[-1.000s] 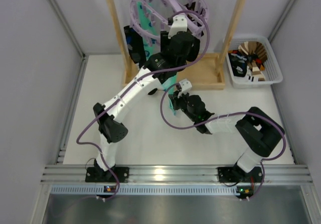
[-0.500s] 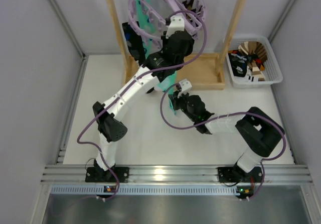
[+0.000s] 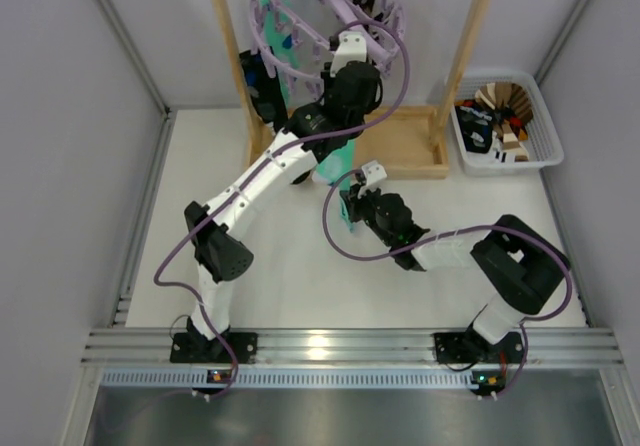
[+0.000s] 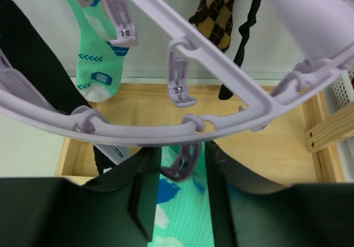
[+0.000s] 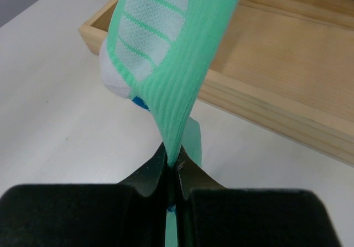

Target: Remove the socks clipped to the hanger

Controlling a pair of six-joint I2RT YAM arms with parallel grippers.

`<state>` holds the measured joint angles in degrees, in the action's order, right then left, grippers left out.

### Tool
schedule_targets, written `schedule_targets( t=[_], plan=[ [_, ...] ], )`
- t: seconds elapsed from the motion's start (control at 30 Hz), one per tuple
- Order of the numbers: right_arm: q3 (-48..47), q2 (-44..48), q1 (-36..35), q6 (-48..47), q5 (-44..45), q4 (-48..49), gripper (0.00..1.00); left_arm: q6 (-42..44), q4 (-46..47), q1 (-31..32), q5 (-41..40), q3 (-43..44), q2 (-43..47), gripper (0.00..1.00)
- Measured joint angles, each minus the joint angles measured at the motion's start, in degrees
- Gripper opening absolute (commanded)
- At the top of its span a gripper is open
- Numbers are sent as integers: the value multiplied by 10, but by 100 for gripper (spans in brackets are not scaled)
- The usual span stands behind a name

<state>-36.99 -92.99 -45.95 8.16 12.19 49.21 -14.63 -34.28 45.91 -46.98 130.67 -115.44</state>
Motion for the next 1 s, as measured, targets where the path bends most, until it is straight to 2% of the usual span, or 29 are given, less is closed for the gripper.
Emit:
schedule_targets(
  t=[0.1,0.27,0.4,0.7,1.0],
  plan=[
    [0,0,0,0,1,0,0,-7,4,-5,2,-11,0,66],
    [-3,0,-2,-3,11,-2,0,-15,6,-9,-1,-30,3,84],
    [-11,0,-16,-16,40,-8,0,-8,8,1,-20,-33,5,85],
    [-43,-1,-66,-59,109,-16,0,30,8,27,-79,-13,6,81],
    [-98,-39,-72,-70,130,-38,0,53,13,54,-109,1,7,89]
  ],
)
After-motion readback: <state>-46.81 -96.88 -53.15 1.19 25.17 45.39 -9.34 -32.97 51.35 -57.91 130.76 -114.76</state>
